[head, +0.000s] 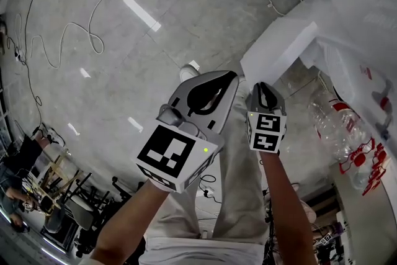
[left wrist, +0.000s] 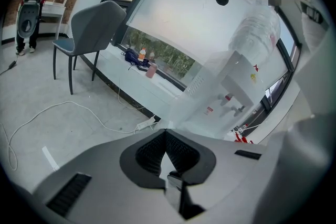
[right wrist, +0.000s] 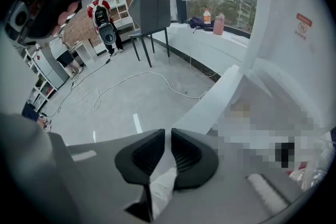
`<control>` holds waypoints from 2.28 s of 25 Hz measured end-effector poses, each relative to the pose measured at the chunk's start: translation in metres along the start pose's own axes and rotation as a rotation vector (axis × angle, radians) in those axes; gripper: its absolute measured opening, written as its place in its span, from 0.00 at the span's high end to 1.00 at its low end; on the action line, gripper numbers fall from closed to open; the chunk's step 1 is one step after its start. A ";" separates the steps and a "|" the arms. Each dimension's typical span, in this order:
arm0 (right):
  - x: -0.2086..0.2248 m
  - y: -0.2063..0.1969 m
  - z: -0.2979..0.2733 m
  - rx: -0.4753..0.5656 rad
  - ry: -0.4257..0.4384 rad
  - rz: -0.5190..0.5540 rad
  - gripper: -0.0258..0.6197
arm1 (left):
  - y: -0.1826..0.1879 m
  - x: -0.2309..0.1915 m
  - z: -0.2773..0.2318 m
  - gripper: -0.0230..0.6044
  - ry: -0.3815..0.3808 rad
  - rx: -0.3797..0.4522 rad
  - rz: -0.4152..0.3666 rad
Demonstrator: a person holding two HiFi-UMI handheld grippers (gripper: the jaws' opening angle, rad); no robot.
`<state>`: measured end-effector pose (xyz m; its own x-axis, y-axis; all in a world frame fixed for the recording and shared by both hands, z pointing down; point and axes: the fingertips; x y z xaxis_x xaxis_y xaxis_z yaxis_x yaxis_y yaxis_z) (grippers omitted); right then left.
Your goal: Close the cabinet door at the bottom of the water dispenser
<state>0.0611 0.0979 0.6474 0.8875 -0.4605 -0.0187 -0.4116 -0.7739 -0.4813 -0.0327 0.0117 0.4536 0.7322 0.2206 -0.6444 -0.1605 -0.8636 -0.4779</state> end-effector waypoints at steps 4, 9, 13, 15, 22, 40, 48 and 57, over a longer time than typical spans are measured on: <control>0.008 -0.013 0.006 -0.008 -0.017 -0.015 0.89 | -0.004 0.008 -0.005 0.95 -0.006 -0.008 -0.011; 0.019 -0.025 0.013 -0.014 -0.037 -0.073 0.91 | -0.007 0.016 -0.011 0.95 -0.020 -0.024 -0.022; 0.028 -0.036 0.018 -0.021 -0.057 -0.096 0.92 | -0.013 0.023 -0.016 0.95 -0.027 -0.040 -0.032; 0.033 -0.043 0.021 -0.028 -0.072 -0.101 0.92 | -0.015 0.026 -0.018 0.95 -0.031 -0.047 -0.036; 0.050 -0.061 0.030 -0.047 -0.113 -0.117 0.92 | -0.019 0.032 -0.022 0.95 -0.039 -0.058 -0.048; 0.080 -0.084 0.042 -0.027 -0.103 -0.160 0.90 | -0.028 0.047 -0.033 0.95 -0.065 -0.089 -0.078; 0.086 -0.089 0.045 -0.028 -0.072 -0.176 0.78 | -0.028 0.051 -0.037 0.95 -0.074 -0.098 -0.085; 0.109 -0.103 0.049 -0.097 -0.166 -0.124 0.83 | -0.027 0.050 -0.038 0.95 -0.076 -0.100 -0.086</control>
<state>0.2100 0.1490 0.6516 0.9513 -0.2871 -0.1126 -0.3078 -0.8619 -0.4029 0.0339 0.0291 0.4573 0.6872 0.3262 -0.6491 -0.0301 -0.8800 -0.4741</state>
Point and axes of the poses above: the fingertips, and each gripper's own axes: z backward along the fingers, x to its right, y out of its top, and after that the axes turned 15 degrees about z, right-handed
